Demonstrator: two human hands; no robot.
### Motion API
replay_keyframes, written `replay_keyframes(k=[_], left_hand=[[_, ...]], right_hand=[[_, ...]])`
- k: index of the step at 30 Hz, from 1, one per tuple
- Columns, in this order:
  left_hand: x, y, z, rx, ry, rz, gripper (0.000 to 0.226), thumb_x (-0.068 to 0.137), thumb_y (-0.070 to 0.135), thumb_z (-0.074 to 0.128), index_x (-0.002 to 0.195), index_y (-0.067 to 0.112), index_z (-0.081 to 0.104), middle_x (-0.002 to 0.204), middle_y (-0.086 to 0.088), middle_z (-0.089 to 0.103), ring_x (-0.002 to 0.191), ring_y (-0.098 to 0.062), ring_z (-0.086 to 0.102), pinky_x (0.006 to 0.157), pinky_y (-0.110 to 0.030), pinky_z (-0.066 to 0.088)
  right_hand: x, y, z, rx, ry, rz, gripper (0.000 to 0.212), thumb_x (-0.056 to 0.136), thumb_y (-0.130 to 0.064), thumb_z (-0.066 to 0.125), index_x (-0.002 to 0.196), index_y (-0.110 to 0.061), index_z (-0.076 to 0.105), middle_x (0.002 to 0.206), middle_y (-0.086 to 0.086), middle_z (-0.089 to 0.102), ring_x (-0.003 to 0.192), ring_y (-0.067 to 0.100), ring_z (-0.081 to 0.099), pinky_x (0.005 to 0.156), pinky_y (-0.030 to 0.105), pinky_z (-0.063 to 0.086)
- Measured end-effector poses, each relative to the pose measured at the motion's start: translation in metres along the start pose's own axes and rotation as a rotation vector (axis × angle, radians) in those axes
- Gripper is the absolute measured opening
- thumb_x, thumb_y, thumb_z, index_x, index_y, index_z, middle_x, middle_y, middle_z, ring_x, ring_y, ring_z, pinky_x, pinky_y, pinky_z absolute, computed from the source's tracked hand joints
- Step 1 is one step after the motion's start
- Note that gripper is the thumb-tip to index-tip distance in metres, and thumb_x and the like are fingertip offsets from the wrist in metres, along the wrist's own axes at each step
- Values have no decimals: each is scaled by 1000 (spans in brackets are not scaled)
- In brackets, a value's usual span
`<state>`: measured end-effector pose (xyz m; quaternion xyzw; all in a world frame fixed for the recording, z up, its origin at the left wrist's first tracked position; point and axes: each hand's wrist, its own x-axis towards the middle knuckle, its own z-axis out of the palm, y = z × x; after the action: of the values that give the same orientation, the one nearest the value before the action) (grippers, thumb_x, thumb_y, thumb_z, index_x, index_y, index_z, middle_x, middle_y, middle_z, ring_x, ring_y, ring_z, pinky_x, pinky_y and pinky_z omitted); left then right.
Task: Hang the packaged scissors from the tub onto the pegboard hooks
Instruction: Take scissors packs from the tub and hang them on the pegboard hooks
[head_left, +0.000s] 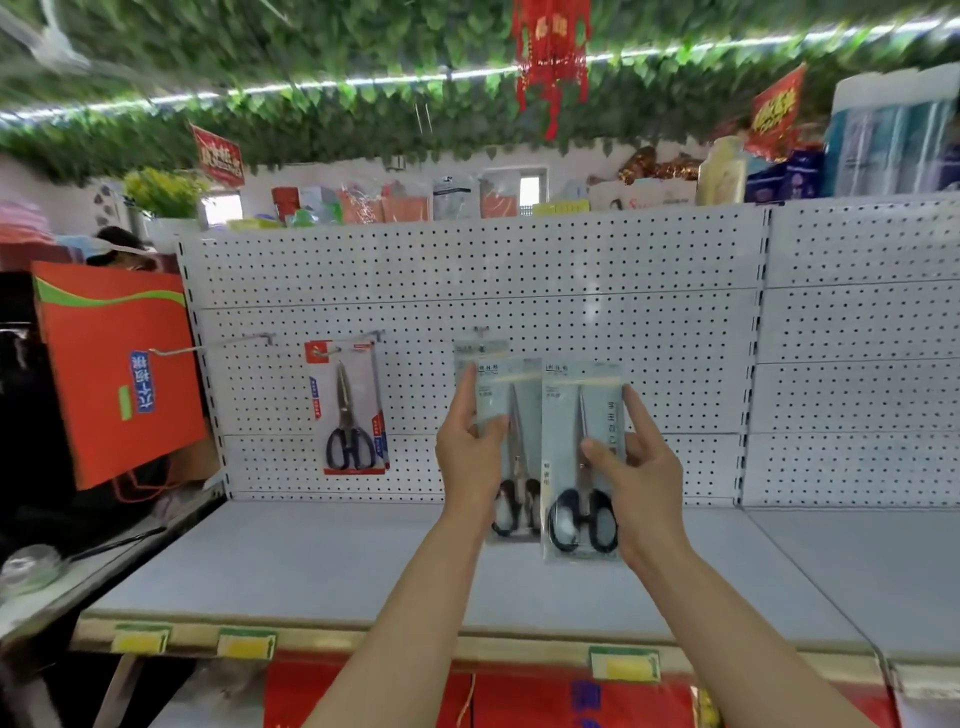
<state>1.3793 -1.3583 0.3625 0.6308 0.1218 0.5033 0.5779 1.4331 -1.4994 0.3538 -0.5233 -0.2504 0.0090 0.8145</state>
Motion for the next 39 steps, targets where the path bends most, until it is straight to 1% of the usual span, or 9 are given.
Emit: replay_keyframes(k=[5,10,15,19,23,28,33,35,39], left_hand=[[42,-10,-1,-30,33,-71,71,88,-1,61,141,44,45,140,1,57,119,-12,60,93,-28,55],[74,-19,-3,-31,43,-90,71,89,-1,60,141,44,44,137,3,59,98,-7,66,61,-11,53],[93,-28,-4,-14,60,-115,71,89,-1,59,142,43,44,125,5,63,82,-4,64,66,-19,56],[101,-40,-5,1,61,-111,70,89,1,59,142,43,44,125,3,63,94,-10,65,77,-28,58],[110,-44,-4,12,55,-105,70,89,-2,57,142,42,45,126,6,62,86,0,62,68,-20,56],[115,-56,-3,116,54,-88,70,91,-4,55,142,43,43,121,7,61,83,-5,62,57,-6,50],[120,-71,-8,387,36,37,71,91,10,61,142,52,36,117,9,59,85,-13,63,68,-28,55],[121,-72,-13,491,14,75,69,92,16,63,144,51,34,114,12,56,81,-7,62,63,-24,50],[128,-72,-25,514,30,176,54,94,27,62,142,43,42,123,11,51,108,-8,57,83,-32,54]], right_hand=[[13,4,16,-9,19,-30,70,85,3,67,141,-33,48,88,-13,76,80,1,70,64,14,54],[24,18,26,-10,29,-20,69,85,3,67,139,-35,50,94,-7,76,86,8,72,71,23,58],[34,28,34,-8,27,-23,70,85,4,66,140,-35,49,96,-6,76,89,11,72,71,23,59],[38,34,41,-5,23,-19,70,85,6,65,140,-34,49,93,-7,76,86,9,72,67,17,55],[43,38,46,-12,20,-14,70,85,7,65,140,-33,49,88,-11,76,81,6,71,66,17,55],[47,40,52,-22,5,-18,70,85,6,66,141,-32,48,84,-10,76,77,4,70,65,17,55],[47,48,61,-22,-25,9,70,84,6,65,139,-34,50,88,-3,76,78,9,71,65,20,56],[49,52,66,-37,-31,14,70,84,5,66,139,-35,51,86,-3,76,76,10,71,63,19,56],[56,57,78,-42,-49,8,70,84,6,65,139,-34,51,81,-7,73,72,5,69,61,17,54]])
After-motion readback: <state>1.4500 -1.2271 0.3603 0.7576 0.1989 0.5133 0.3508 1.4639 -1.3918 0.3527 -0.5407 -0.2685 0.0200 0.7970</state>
